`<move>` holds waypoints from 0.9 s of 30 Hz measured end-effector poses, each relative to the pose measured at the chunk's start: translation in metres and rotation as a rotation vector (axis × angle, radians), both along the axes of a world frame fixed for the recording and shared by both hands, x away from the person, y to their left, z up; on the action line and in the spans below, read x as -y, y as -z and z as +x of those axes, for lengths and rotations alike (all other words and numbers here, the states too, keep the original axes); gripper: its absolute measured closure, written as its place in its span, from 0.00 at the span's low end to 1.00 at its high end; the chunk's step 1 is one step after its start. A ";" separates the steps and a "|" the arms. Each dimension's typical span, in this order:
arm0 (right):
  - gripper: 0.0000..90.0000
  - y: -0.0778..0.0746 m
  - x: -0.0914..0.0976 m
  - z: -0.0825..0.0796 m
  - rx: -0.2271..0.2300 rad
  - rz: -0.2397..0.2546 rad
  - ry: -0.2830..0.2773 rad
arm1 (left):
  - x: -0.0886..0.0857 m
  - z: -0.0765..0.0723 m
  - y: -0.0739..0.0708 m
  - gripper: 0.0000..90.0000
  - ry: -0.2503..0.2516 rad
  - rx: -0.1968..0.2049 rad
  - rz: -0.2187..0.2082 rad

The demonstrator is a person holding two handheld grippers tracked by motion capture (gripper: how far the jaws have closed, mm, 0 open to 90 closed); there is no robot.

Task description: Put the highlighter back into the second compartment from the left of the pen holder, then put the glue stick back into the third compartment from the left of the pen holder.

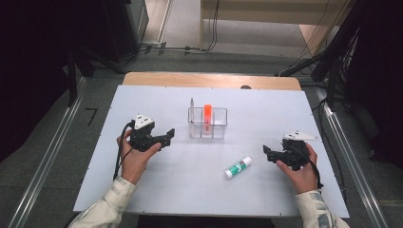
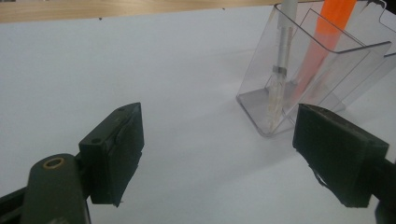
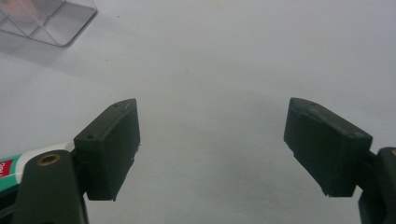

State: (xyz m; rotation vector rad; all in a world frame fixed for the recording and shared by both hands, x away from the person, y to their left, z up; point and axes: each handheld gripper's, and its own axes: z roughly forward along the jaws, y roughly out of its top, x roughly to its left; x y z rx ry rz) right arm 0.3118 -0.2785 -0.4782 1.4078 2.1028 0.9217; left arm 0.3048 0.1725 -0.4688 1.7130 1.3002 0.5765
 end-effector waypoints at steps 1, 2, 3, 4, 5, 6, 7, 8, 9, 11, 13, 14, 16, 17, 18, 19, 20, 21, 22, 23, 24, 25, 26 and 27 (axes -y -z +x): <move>0.19 0.000 0.000 0.000 0.001 0.002 0.000 | 0.000 -0.001 0.000 0.19 -0.004 0.003 -0.004; 0.19 0.000 0.000 0.000 0.002 0.000 -0.003 | 0.000 -0.002 0.000 0.19 -0.002 0.005 0.000; 0.19 -0.001 0.000 0.000 0.003 -0.001 -0.003 | 0.000 -0.002 0.000 0.19 -0.002 0.007 -0.001; 0.19 -0.001 -0.001 0.000 0.003 -0.001 -0.003 | 0.000 -0.003 0.000 0.18 -0.001 0.008 -0.002; 0.19 -0.001 -0.001 0.000 0.003 -0.002 -0.003 | 0.000 -0.004 0.000 0.18 0.000 0.007 -0.002; 0.19 -0.001 -0.001 0.000 0.002 -0.004 -0.003 | 0.000 -0.004 0.000 0.18 0.000 0.007 -0.002; 0.19 0.000 -0.001 0.000 0.002 -0.002 -0.001 | -0.001 -0.004 0.001 0.18 -0.004 0.006 0.000; 0.19 0.000 0.000 0.000 0.002 0.001 0.001 | -0.001 -0.004 0.001 0.18 -0.002 0.004 -0.001; 0.19 0.000 0.001 0.000 0.002 0.003 0.001 | -0.001 -0.005 0.001 0.18 -0.001 0.004 -0.005; 0.19 -0.001 0.001 0.000 0.004 0.004 0.001 | 0.000 -0.006 0.001 0.18 0.002 0.005 -0.005; 0.19 0.000 0.001 0.001 0.004 0.004 0.001 | 0.001 -0.008 0.001 0.18 0.009 0.008 -0.006; 0.19 0.000 0.001 0.001 0.003 0.002 -0.001 | 0.002 -0.008 0.001 0.18 0.010 0.010 -0.008; 0.19 0.000 0.001 0.001 0.004 0.003 0.001 | 0.005 -0.010 0.000 0.18 0.024 0.008 -0.008; 0.19 -0.001 0.001 0.000 0.005 0.002 0.001 | 0.006 -0.011 0.000 0.18 0.029 0.011 -0.009; 0.19 -0.001 0.001 0.000 0.004 0.004 0.000 | 0.008 -0.012 0.000 0.18 0.036 0.010 -0.010; 0.19 -0.001 0.001 0.000 0.005 0.002 0.000 | 0.009 -0.012 -0.001 0.18 0.040 0.012 -0.012; 0.19 -0.001 0.002 0.000 0.005 0.002 0.001 | 0.011 -0.013 -0.002 0.18 0.047 0.015 -0.009; 0.19 -0.001 0.002 0.000 0.005 0.002 0.002 | 0.013 -0.013 -0.002 0.17 0.053 0.017 -0.014; 0.19 -0.001 0.002 0.000 0.004 0.002 0.002 | 0.014 -0.014 -0.002 0.17 0.061 0.017 -0.014; 0.19 -0.001 0.002 0.000 0.005 0.002 0.002 | 0.016 -0.014 -0.002 0.17 0.065 0.019 -0.014; 0.19 -0.001 0.002 0.000 0.005 0.004 0.003 | 0.018 -0.015 -0.003 0.17 0.070 0.019 -0.013; 0.19 -0.001 0.002 0.000 0.005 0.006 0.005 | 0.020 -0.015 -0.002 0.17 0.076 0.019 -0.015; 0.19 -0.001 0.003 0.000 0.007 0.007 0.008 | 0.021 -0.015 -0.002 0.17 0.081 0.018 -0.018; 0.19 -0.002 0.003 0.000 0.007 0.008 0.008 | 0.023 -0.015 -0.002 0.16 0.086 0.017 -0.017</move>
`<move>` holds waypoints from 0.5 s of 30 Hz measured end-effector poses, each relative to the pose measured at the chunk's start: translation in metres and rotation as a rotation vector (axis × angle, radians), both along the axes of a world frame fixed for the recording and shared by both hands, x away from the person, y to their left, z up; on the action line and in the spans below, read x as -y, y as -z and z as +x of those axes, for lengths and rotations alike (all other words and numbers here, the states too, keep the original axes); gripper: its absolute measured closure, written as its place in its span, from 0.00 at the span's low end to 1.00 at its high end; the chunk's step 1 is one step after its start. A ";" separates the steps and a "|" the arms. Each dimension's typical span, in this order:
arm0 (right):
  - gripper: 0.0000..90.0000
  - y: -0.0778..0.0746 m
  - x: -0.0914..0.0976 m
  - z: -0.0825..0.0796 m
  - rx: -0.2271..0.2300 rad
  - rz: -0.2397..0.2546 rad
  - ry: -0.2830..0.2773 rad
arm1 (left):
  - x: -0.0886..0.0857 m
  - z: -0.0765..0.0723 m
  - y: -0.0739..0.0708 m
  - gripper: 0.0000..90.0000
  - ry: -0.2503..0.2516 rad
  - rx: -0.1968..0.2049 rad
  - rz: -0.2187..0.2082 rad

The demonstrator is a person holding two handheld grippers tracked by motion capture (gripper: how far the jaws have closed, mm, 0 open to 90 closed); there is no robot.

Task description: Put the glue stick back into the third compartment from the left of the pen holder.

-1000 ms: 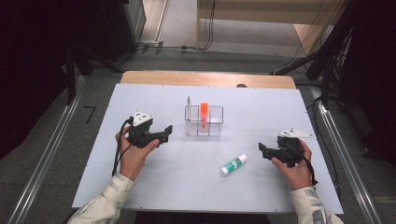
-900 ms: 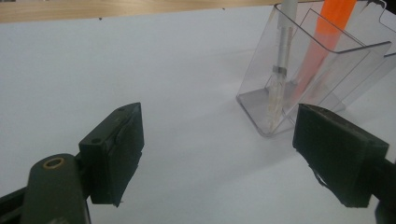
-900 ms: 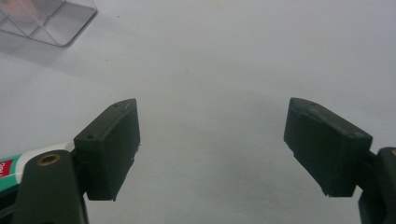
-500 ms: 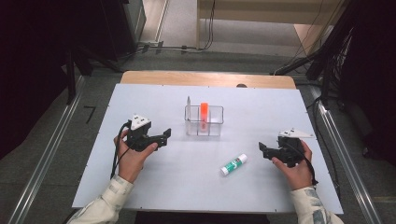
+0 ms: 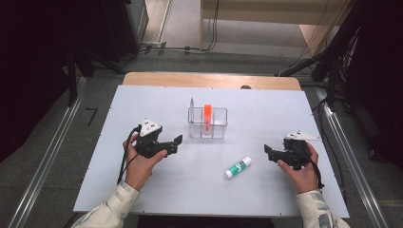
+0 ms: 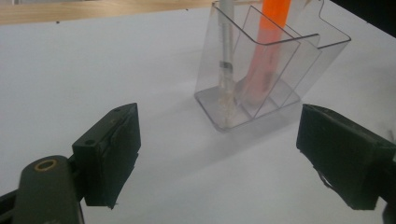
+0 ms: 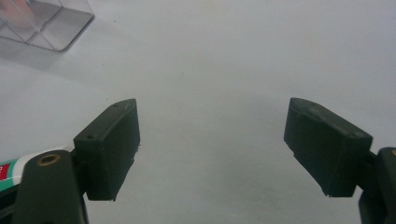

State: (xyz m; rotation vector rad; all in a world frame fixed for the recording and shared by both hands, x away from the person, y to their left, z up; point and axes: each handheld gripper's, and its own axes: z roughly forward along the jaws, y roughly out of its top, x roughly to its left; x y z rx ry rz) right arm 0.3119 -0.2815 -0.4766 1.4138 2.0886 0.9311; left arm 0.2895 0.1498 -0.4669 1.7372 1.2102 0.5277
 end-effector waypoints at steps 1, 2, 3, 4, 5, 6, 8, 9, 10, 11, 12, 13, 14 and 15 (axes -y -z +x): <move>0.19 0.000 0.000 0.000 0.001 -0.001 0.000 | 0.002 0.000 0.000 0.16 0.006 0.001 -0.005; 0.19 0.000 0.001 0.000 -0.001 -0.001 0.001 | 0.003 -0.001 0.000 0.16 0.010 0.001 -0.006; 0.19 0.000 0.001 0.000 -0.001 -0.001 0.001 | 0.005 -0.001 0.000 0.16 0.013 0.002 -0.009; 0.19 0.000 0.001 0.000 -0.001 -0.001 0.001 | 0.007 -0.002 0.000 0.16 0.020 0.001 -0.007; 0.19 0.000 0.001 0.000 0.000 -0.002 0.001 | 0.010 -0.002 0.000 0.16 0.024 0.002 -0.007; 0.19 0.000 0.001 0.000 0.001 -0.004 0.001 | 0.012 -0.003 0.000 0.16 0.029 0.000 -0.006; 0.19 0.000 0.001 0.000 0.001 -0.004 0.002 | 0.018 -0.003 0.001 0.16 0.044 -0.003 -0.006; 0.19 0.000 0.001 0.000 0.001 -0.004 0.003 | 0.019 -0.004 0.001 0.16 0.050 -0.002 -0.005; 0.19 0.000 0.001 0.000 0.002 -0.004 0.003 | 0.022 -0.004 0.001 0.16 0.055 -0.005 -0.006; 0.19 0.000 0.001 0.000 0.002 -0.004 0.004 | 0.025 -0.004 0.001 0.16 0.062 -0.005 -0.007; 0.19 0.000 0.001 0.000 0.001 -0.005 0.004 | 0.027 -0.004 0.001 0.16 0.065 -0.005 -0.008; 0.19 0.000 0.001 0.000 0.001 -0.006 0.004 | 0.029 -0.004 0.001 0.16 0.069 -0.006 -0.006; 0.19 0.000 0.000 0.000 0.001 -0.006 0.003 | 0.031 -0.004 0.002 0.16 0.075 -0.008 -0.010; 0.19 0.000 0.000 0.000 0.000 -0.005 0.004 | 0.033 -0.003 0.002 0.16 0.078 -0.009 -0.012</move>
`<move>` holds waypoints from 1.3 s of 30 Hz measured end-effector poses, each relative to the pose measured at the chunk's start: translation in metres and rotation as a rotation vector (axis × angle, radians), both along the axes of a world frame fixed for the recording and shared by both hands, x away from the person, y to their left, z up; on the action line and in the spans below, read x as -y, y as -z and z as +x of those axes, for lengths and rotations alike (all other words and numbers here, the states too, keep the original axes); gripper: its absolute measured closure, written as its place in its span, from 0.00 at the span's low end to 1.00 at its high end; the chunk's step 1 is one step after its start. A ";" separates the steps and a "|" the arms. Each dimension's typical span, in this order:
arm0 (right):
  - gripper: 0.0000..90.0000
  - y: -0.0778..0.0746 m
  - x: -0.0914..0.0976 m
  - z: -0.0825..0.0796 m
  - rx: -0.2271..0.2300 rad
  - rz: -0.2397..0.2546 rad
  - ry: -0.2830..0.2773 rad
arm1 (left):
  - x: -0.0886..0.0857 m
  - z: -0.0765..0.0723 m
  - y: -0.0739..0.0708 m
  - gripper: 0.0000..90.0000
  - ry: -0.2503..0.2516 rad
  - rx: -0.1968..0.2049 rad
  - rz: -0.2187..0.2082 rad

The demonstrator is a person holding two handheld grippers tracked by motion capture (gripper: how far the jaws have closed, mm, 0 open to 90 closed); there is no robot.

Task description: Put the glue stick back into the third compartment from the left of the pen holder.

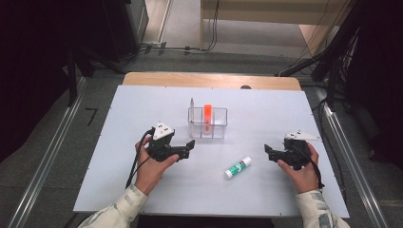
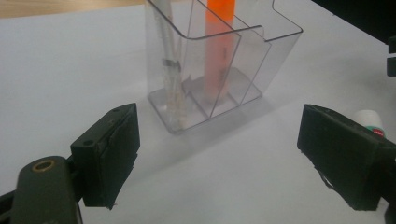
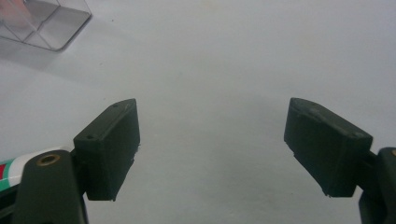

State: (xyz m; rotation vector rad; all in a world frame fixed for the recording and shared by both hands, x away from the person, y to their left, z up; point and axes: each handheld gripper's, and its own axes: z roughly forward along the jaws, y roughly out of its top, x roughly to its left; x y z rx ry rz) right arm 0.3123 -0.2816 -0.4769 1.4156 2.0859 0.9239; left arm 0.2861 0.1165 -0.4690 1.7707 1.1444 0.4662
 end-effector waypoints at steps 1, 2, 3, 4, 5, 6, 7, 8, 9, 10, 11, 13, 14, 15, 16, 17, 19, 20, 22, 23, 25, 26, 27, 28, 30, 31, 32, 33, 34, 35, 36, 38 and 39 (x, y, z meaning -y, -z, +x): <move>0.19 0.000 0.000 0.000 0.000 0.000 0.001 | 0.003 0.000 0.001 0.16 0.005 0.000 0.004; 0.19 0.000 0.000 0.000 0.000 0.000 0.001 | 0.005 0.001 0.001 0.16 0.008 -0.001 0.003; 0.19 0.000 0.000 0.000 0.000 0.000 0.001 | 0.007 0.001 0.001 0.16 0.015 -0.001 0.004; 0.19 0.000 0.000 0.000 0.000 0.000 0.001 | 0.010 0.001 0.002 0.16 0.019 0.001 0.002; 0.19 0.000 0.000 0.000 0.000 0.000 0.001 | 0.012 0.001 0.002 0.16 0.024 0.001 0.004; 0.19 0.000 0.000 0.000 0.000 -0.001 0.002 | 0.014 0.001 0.002 0.16 0.032 0.002 0.008; 0.19 0.000 0.000 0.000 0.000 -0.001 0.002 | 0.017 0.001 0.003 0.16 0.038 0.001 0.007; 0.19 0.000 0.000 0.000 0.000 -0.001 0.002 | 0.018 0.002 0.003 0.16 0.047 0.001 0.013; 0.19 0.000 0.000 0.000 0.000 -0.001 0.001 | 0.021 0.001 0.003 0.16 0.051 0.001 0.014; 0.19 0.000 0.000 0.000 0.002 -0.002 0.000 | 0.023 0.001 0.004 0.16 0.057 -0.003 0.016; 0.19 0.000 0.000 0.000 0.002 -0.003 0.000 | 0.025 0.001 0.005 0.16 0.059 -0.004 0.017; 0.19 0.000 0.000 0.000 0.001 -0.001 0.001 | 0.030 0.001 0.006 0.16 0.067 -0.007 0.022; 0.19 0.000 0.000 0.000 0.002 -0.002 0.001 | 0.032 0.001 0.007 0.16 0.073 -0.009 0.022; 0.19 0.000 0.000 0.000 0.002 -0.002 0.001 | 0.034 0.000 0.008 0.16 0.079 -0.008 0.025; 0.19 0.000 0.000 0.000 0.005 -0.001 0.001 | 0.037 0.000 0.008 0.16 0.084 -0.009 0.026; 0.19 0.000 0.000 0.000 0.005 -0.001 0.000 | 0.041 -0.001 0.009 0.16 0.091 -0.011 0.026; 0.19 0.000 0.000 0.000 0.001 -0.001 0.002 | 0.046 -0.001 0.010 0.16 0.105 -0.013 0.030; 0.19 0.000 0.000 0.000 0.004 -0.002 0.000 | 0.048 -0.002 0.010 0.16 0.109 -0.015 0.031; 0.19 0.000 0.000 0.000 0.004 0.000 0.001 | 0.053 -0.002 0.011 0.16 0.119 -0.016 0.036; 0.19 0.000 0.000 0.000 0.005 -0.002 0.000 | 0.054 -0.002 0.012 0.16 0.124 -0.016 0.035; 0.19 0.000 0.000 0.000 0.006 -0.003 0.000 | 0.058 -0.002 0.012 0.16 0.132 -0.019 0.036; 0.19 0.000 0.000 0.000 0.005 -0.003 -0.001 | 0.060 -0.002 0.013 0.16 0.134 -0.021 0.036; 0.19 0.000 0.000 0.000 0.004 -0.003 -0.001 | 0.061 -0.002 0.013 0.16 0.139 -0.022 0.037; 0.19 0.000 0.000 0.000 0.005 -0.002 0.000 | 0.063 -0.002 0.013 0.16 0.142 -0.022 0.038; 0.19 0.000 0.000 0.000 0.004 -0.001 0.000 | 0.066 -0.003 0.013 0.16 0.148 -0.021 0.036; 0.19 0.000 0.000 0.000 0.004 -0.001 0.000 | 0.068 -0.003 0.013 0.16 0.153 -0.022 0.036; 0.19 0.000 0.000 0.000 0.004 -0.001 0.000 | 0.070 -0.003 0.013 0.16 0.157 -0.023 0.039; 0.19 0.000 0.000 0.000 0.004 -0.001 0.000 | 0.072 -0.003 0.013 0.16 0.159 -0.022 0.037; 0.19 0.000 0.000 0.000 0.004 -0.001 0.001 | 0.073 -0.003 0.013 0.16 0.163 -0.022 0.038; 0.19 0.000 0.000 0.000 0.004 -0.001 0.000 | 0.075 -0.004 0.013 0.16 0.168 -0.023 0.039; 0.19 0.000 0.000 0.000 0.004 -0.001 0.000 | 0.077 -0.004 0.014 0.16 0.169 -0.021 0.037; 0.19 0.000 0.000 0.000 0.004 -0.001 0.000 | 0.079 -0.004 0.014 0.16 0.176 -0.019 0.041; 0.19 0.000 0.000 0.000 0.003 -0.001 0.000 | 0.081 -0.004 0.014 0.16 0.178 -0.020 0.040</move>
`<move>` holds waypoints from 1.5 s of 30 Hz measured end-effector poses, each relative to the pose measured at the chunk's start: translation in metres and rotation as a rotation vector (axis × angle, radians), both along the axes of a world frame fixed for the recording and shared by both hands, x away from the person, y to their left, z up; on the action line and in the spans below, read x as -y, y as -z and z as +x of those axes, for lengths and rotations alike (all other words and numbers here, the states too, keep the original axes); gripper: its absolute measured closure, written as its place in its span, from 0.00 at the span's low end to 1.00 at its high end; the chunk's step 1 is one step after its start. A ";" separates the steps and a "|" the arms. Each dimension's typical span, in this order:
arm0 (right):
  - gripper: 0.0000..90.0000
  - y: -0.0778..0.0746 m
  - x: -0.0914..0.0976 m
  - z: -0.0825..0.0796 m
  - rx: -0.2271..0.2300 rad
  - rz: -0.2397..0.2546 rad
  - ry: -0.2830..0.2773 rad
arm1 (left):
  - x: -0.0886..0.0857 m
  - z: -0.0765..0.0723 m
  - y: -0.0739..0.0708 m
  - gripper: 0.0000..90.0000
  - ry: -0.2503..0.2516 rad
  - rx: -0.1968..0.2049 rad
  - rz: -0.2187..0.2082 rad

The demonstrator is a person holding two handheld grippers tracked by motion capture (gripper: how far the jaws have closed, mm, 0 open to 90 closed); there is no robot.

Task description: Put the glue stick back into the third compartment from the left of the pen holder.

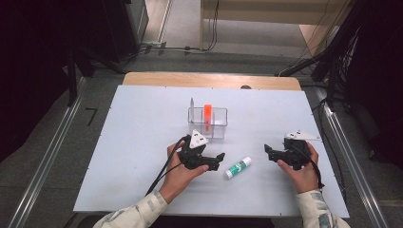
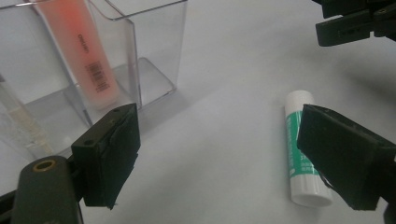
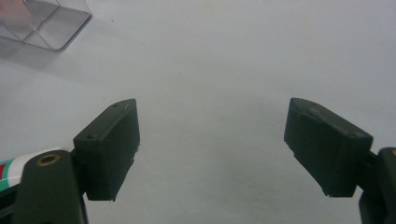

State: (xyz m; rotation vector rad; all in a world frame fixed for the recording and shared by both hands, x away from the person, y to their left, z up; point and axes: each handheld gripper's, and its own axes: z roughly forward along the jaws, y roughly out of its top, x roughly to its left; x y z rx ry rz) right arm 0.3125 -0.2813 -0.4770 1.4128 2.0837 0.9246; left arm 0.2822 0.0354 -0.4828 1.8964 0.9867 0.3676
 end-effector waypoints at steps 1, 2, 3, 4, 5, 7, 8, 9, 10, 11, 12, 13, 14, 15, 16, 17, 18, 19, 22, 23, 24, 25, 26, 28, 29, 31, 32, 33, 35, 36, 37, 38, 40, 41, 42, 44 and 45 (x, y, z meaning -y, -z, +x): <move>0.19 0.000 0.000 0.000 0.000 0.000 0.000 | 0.002 0.000 0.000 0.16 0.005 0.000 0.004; 0.19 0.000 0.000 0.000 0.000 0.000 0.000 | 0.003 0.000 0.000 0.16 0.006 0.000 0.000; 0.19 0.000 0.000 0.000 0.000 0.000 0.000 | 0.006 -0.001 0.000 0.16 0.012 0.000 0.001; 0.19 0.000 0.000 0.000 -0.001 0.001 0.000 | 0.007 -0.001 0.000 0.16 0.015 0.001 0.004; 0.19 0.000 0.000 0.000 -0.001 0.001 0.000 | 0.009 -0.001 0.001 0.16 0.019 -0.001 0.006; 0.19 0.000 0.000 0.000 0.000 0.000 -0.001 | 0.014 -0.001 0.001 0.16 0.033 -0.002 0.011; 0.19 0.000 0.000 0.000 0.000 0.000 -0.001 | 0.016 -0.002 0.002 0.16 0.035 -0.003 0.012; 0.19 0.000 0.000 0.000 0.000 0.000 -0.001 | 0.018 -0.002 0.002 0.16 0.038 -0.004 0.012; 0.19 0.000 0.000 0.000 0.000 0.000 -0.001 | 0.020 -0.002 0.002 0.17 0.042 -0.003 0.012; 0.19 0.000 0.000 0.000 0.000 0.000 -0.001 | 0.022 -0.002 0.002 0.17 0.046 -0.002 0.010; 0.19 0.000 0.000 0.000 0.001 0.000 -0.002 | 0.024 -0.002 0.001 0.17 0.048 -0.002 0.011; 0.19 0.000 0.000 0.000 0.000 0.000 -0.002 | 0.026 -0.002 0.001 0.17 0.050 -0.002 0.012; 0.19 0.000 0.000 0.000 0.000 -0.001 -0.002 | 0.027 -0.002 0.002 0.17 0.053 -0.002 0.014; 0.19 0.000 0.000 0.000 0.000 -0.001 -0.001 | 0.029 -0.002 0.002 0.18 0.056 -0.004 0.017; 0.19 0.000 0.000 0.000 0.000 0.000 -0.001 | 0.032 -0.001 0.003 0.18 0.061 -0.006 0.023; 0.19 0.000 0.000 0.000 -0.001 0.000 -0.002 | 0.033 -0.001 0.003 0.18 0.065 -0.007 0.028; 0.19 0.000 0.000 0.000 -0.001 0.000 -0.001 | 0.035 -0.001 0.004 0.18 0.068 -0.009 0.035; 0.19 0.000 0.000 0.000 -0.001 0.000 -0.001 | 0.037 -0.001 0.005 0.18 0.070 -0.011 0.032; 0.19 0.000 0.000 0.000 -0.001 0.000 -0.003 | 0.041 -0.001 0.006 0.18 0.077 -0.014 0.038; 0.19 0.000 0.000 0.000 -0.002 -0.001 -0.003 | 0.042 -0.001 0.006 0.18 0.079 -0.014 0.042; 0.19 0.000 0.000 0.000 -0.002 0.000 -0.003 | 0.043 -0.001 0.006 0.18 0.078 -0.014 0.040; 0.19 0.000 0.000 0.000 -0.002 0.000 -0.003 | 0.044 -0.001 0.007 0.18 0.078 -0.015 0.039; 0.19 0.000 0.000 0.000 -0.001 0.000 -0.003 | 0.045 0.000 0.007 0.18 0.082 -0.015 0.045; 0.19 0.000 0.000 0.000 -0.002 0.000 -0.002 | 0.047 0.000 0.008 0.18 0.083 -0.012 0.044; 0.19 0.000 0.000 0.000 -0.002 0.000 -0.002 | 0.048 0.000 0.008 0.18 0.082 -0.011 0.049; 0.19 0.000 0.000 0.000 -0.003 0.001 -0.002 | 0.050 0.000 0.009 0.18 0.084 -0.012 0.056; 0.19 0.000 0.000 0.000 -0.002 0.001 -0.002 | 0.051 0.000 0.009 0.18 0.088 -0.011 0.061; 0.19 0.000 0.000 0.000 -0.002 0.001 -0.002 | 0.052 0.000 0.010 0.18 0.088 -0.011 0.062; 0.19 0.000 0.000 0.000 -0.002 0.000 -0.001 | 0.054 0.000 0.010 0.18 0.092 -0.011 0.064; 0.19 0.000 0.000 0.000 -0.003 0.000 -0.001 | 0.056 0.000 0.011 0.18 0.094 -0.011 0.063; 0.19 0.000 0.000 0.000 -0.003 0.000 -0.001 | 0.057 0.000 0.011 0.18 0.097 -0.010 0.063; 0.19 0.000 0.000 0.000 -0.002 0.001 -0.001 | 0.058 0.000 0.011 0.18 0.098 -0.010 0.066; 0.19 0.000 0.000 0.000 -0.003 0.001 -0.001 | 0.061 0.000 0.012 0.18 0.103 -0.011 0.075; 0.19 0.000 0.000 0.000 -0.003 0.001 -0.001 | 0.064 0.001 0.013 0.18 0.104 -0.014 0.080; 0.19 0.000 0.000 0.000 -0.003 0.001 -0.001 | 0.066 0.001 0.014 0.17 0.102 -0.017 0.077; 0.19 0.000 0.000 0.000 -0.002 0.001 -0.003 | 0.069 0.002 0.015 0.16 0.109 -0.020 0.090; 0.19 0.000 0.000 0.000 -0.002 0.002 -0.003 | 0.071 0.003 0.016 0.16 0.106 -0.020 0.097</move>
